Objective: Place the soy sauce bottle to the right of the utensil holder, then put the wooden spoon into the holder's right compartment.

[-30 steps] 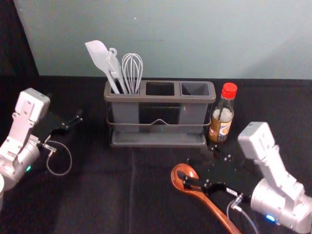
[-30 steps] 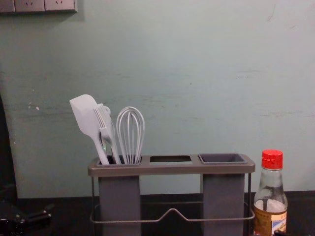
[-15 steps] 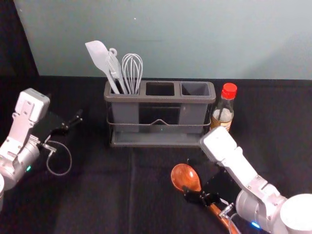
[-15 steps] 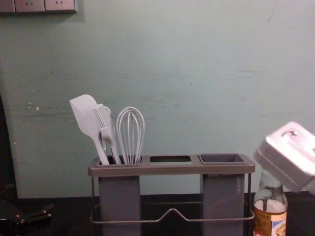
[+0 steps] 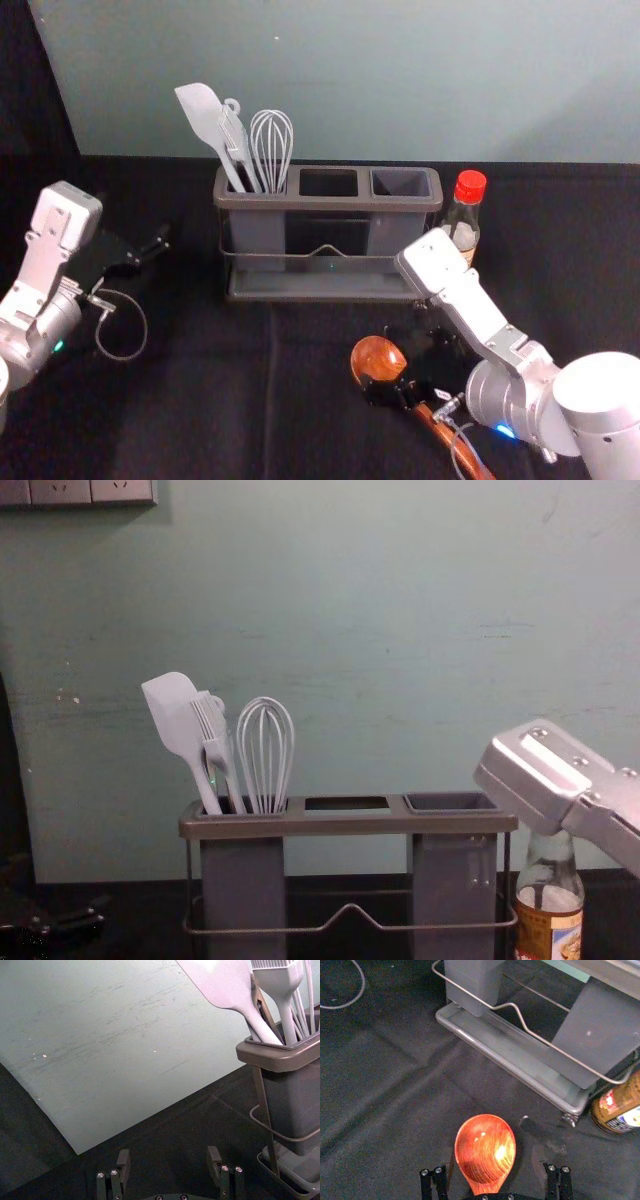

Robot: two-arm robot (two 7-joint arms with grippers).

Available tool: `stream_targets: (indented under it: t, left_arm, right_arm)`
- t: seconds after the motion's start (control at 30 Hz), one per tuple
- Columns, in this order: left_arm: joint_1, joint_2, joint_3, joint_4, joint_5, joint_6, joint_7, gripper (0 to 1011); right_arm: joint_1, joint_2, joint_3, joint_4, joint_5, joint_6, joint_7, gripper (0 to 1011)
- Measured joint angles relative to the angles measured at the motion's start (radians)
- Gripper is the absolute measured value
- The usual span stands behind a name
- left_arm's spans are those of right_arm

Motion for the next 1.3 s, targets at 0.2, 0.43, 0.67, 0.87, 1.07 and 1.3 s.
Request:
stream_targets:
  t: [0.2,0.43,0.67,0.87,1.07,1.3]
  left_arm:
    - [0.0,0.0,0.0,0.0,0.0,0.0,0.0,1005]
    - [0.0,0.0,0.0,0.0,0.0,0.0,0.0,1005]
    - [0.0,0.0,0.0,0.0,0.0,0.0,0.0,1005]
    - [0.0,0.0,0.0,0.0,0.0,0.0,0.0,1005]
    - [0.0,0.0,0.0,0.0,0.0,0.0,0.0,1005]
    - [0.0,0.0,0.0,0.0,0.0,0.0,0.0,1005]
  right_arm:
    - [0.022,-0.022,-0.003,0.038,-0.001,-0.011,0.025,1004]
    - [0.03,-0.039,-0.011,0.066,-0.023,-0.049,0.035,1004]
    - [0.03,-0.055,-0.005,0.087,-0.027,-0.061,0.048,1004]
    - [0.022,-0.068,0.006,0.098,-0.033,-0.07,0.056,1004]
    - [0.015,-0.077,0.019,0.108,-0.041,-0.079,0.064,1004]
    - [0.012,-0.085,0.025,0.116,-0.055,-0.082,0.077,1004]
